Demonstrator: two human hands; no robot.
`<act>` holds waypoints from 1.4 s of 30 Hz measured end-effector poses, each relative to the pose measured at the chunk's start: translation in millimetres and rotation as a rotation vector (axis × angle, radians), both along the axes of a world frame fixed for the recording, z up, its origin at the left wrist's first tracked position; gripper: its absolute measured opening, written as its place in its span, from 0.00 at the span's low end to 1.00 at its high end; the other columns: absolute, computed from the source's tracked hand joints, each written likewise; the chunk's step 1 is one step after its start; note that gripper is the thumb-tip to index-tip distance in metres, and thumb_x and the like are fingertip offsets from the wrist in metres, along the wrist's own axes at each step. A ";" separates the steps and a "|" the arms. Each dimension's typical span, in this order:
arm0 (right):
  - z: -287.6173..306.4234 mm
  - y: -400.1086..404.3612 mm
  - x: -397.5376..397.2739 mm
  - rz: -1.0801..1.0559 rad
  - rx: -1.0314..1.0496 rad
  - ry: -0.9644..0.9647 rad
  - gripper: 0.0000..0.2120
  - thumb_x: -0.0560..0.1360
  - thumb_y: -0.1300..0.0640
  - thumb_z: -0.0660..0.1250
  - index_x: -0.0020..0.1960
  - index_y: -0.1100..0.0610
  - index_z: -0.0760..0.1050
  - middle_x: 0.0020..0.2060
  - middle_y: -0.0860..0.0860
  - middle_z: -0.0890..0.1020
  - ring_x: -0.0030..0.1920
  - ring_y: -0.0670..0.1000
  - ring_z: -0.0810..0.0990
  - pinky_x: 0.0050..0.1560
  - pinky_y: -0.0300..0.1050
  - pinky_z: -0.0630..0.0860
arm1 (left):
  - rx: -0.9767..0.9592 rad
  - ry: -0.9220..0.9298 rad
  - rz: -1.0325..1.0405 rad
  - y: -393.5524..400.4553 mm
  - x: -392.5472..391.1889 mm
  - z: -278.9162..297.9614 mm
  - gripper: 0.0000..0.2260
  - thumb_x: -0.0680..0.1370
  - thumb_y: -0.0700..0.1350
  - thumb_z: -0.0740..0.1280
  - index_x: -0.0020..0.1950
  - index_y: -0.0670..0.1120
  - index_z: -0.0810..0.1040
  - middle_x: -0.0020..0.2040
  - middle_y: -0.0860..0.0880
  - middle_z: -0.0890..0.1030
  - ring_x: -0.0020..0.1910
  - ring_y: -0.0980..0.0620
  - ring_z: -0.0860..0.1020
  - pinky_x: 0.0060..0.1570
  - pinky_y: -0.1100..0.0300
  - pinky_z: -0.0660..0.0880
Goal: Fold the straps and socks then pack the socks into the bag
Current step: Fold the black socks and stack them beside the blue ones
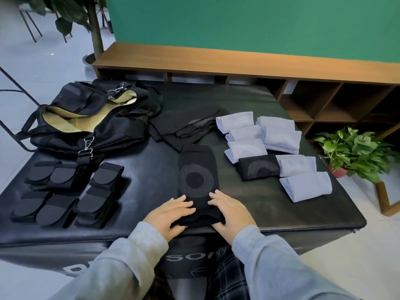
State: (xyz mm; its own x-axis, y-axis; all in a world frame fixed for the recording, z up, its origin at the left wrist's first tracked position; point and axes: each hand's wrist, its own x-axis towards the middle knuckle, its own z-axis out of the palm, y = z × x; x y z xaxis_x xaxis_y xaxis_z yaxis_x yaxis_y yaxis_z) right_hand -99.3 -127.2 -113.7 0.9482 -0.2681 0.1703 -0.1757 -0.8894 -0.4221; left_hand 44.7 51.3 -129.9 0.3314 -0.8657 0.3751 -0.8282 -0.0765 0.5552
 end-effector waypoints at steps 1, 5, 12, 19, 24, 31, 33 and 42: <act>0.9 1.2 0.0 -0.010 -0.003 0.009 0.19 0.72 0.54 0.66 0.63 0.52 0.74 0.68 0.42 0.70 0.68 0.34 0.56 0.67 0.30 0.49 | -0.010 0.002 0.003 0.6 -1.2 0.3 0.14 0.78 0.57 0.59 0.61 0.55 0.73 0.61 0.56 0.76 0.69 0.65 0.62 0.69 0.70 0.50; 0.4 5.9 -6.0 -0.061 -0.016 -0.120 0.16 0.67 0.49 0.61 0.53 0.48 0.75 0.56 0.44 0.79 0.61 0.41 0.71 0.62 0.36 0.68 | -0.035 0.065 0.047 1.1 -6.0 4.4 0.19 0.78 0.63 0.56 0.57 0.53 0.77 0.57 0.55 0.80 0.65 0.59 0.68 0.69 0.71 0.51; 0.5 6.3 -3.4 -0.135 -0.054 -0.188 0.16 0.75 0.48 0.57 0.45 0.58 0.78 0.43 0.48 0.80 0.48 0.45 0.71 0.49 0.37 0.70 | 0.042 0.165 0.317 -3.3 -11.9 20.2 0.27 0.71 0.67 0.59 0.54 0.49 0.82 0.54 0.61 0.76 0.55 0.66 0.71 0.55 0.79 0.61; 12.4 9.7 10.7 -0.273 -0.023 -0.111 0.20 0.74 0.43 0.51 0.38 0.56 0.74 0.35 0.46 0.74 0.41 0.52 0.73 0.42 0.43 0.68 | 0.185 0.323 0.516 -17.6 -14.0 40.2 0.17 0.76 0.51 0.66 0.64 0.53 0.71 0.43 0.58 0.72 0.48 0.57 0.73 0.49 0.67 0.67; 16.1 5.8 17.3 -0.282 0.070 0.018 0.11 0.78 0.47 0.59 0.50 0.54 0.75 0.41 0.42 0.71 0.48 0.47 0.69 0.51 0.41 0.67 | 0.173 0.365 0.564 -23.6 -10.9 42.2 0.17 0.75 0.50 0.68 0.63 0.51 0.70 0.40 0.55 0.74 0.45 0.56 0.74 0.47 0.64 0.70; 10.0 10.2 14.5 -0.324 0.071 -0.072 0.12 0.76 0.56 0.65 0.59 0.50 0.74 0.47 0.45 0.75 0.49 0.49 0.73 0.50 0.44 0.72 | 0.169 0.182 0.595 -23.3 -16.0 28.4 0.12 0.73 0.46 0.70 0.55 0.45 0.75 0.51 0.51 0.76 0.54 0.50 0.73 0.56 0.59 0.68; 1.5 9.0 14.4 -0.304 -0.002 -0.162 0.11 0.73 0.59 0.68 0.53 0.48 0.76 0.49 0.46 0.76 0.48 0.48 0.73 0.46 0.43 0.72 | 0.200 0.080 0.641 -26.6 -15.9 28.6 0.15 0.72 0.48 0.70 0.57 0.46 0.75 0.58 0.51 0.76 0.64 0.48 0.69 0.61 0.55 0.61; -8.8 7.6 16.6 -0.314 -0.074 -0.239 0.08 0.70 0.57 0.65 0.46 0.46 0.78 0.48 0.43 0.78 0.49 0.44 0.69 0.44 0.42 0.69 | 0.179 0.237 0.573 -22.0 -14.3 39.0 0.07 0.75 0.49 0.67 0.43 0.58 0.70 0.47 0.61 0.72 0.52 0.54 0.67 0.53 0.64 0.57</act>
State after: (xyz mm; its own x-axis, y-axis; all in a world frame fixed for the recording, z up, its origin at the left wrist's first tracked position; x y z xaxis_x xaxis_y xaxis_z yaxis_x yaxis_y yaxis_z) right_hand -82.7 -119.6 -122.4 0.7534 -0.5174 0.4057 -0.3485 -0.8375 -0.4210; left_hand 30.4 29.3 -90.9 0.8156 -0.5697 0.1017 -0.4856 -0.5783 0.6555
